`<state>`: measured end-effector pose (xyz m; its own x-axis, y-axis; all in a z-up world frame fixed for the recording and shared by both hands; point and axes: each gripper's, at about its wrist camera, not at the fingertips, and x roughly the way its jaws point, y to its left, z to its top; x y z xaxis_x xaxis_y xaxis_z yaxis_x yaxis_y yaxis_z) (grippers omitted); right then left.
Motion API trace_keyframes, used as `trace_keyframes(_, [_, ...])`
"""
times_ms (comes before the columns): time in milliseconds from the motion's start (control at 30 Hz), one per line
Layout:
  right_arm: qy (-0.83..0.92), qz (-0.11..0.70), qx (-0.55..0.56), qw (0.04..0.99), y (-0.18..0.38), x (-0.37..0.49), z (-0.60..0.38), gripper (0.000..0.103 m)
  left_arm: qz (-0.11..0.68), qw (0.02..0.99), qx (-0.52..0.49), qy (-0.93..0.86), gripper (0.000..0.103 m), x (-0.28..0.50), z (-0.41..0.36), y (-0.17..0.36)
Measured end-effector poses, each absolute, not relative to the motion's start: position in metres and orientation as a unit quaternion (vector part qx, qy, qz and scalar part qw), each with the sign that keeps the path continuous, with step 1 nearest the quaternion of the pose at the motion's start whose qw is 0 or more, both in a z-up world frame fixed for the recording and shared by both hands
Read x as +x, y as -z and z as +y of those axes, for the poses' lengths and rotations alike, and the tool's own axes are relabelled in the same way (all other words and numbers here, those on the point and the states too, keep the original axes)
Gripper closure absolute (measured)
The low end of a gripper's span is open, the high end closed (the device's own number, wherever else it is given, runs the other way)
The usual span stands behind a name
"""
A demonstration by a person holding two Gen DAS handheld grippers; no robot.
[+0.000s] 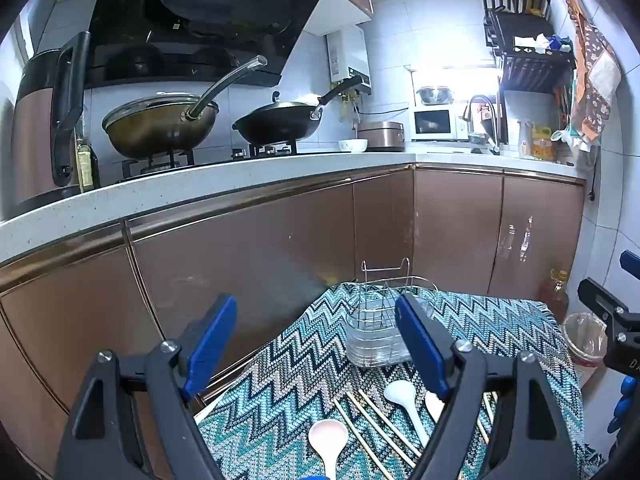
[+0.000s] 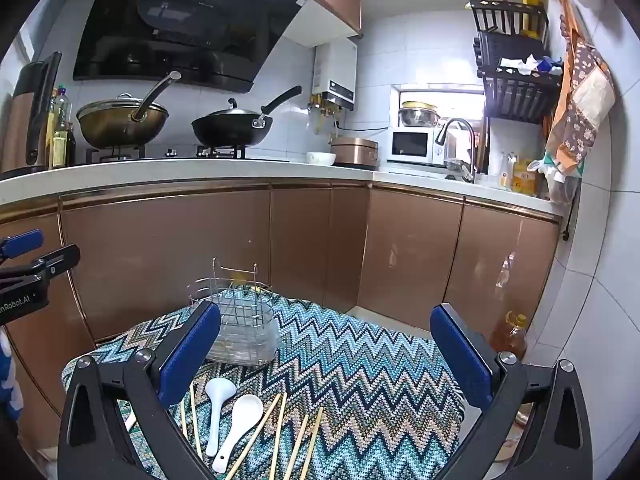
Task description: Organize utensils
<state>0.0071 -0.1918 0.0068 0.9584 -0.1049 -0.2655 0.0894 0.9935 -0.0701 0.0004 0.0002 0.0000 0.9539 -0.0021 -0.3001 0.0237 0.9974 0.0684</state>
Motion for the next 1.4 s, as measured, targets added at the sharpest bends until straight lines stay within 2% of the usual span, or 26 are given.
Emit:
trace_keyframes(833, [0.057,0.117,-0.019,0.991,-0.009,-0.01,-0.194,0.0,0.141,0.99,0.032,0.003,0.023,-0.013,0.0,-0.004])
trace_keyframes(1400, [0.056,0.114,0.008,0.992,-0.008,-0.023,-0.216,0.0,0.164,0.985,0.029,0.037,0.023,-0.014,-0.014,-0.014])
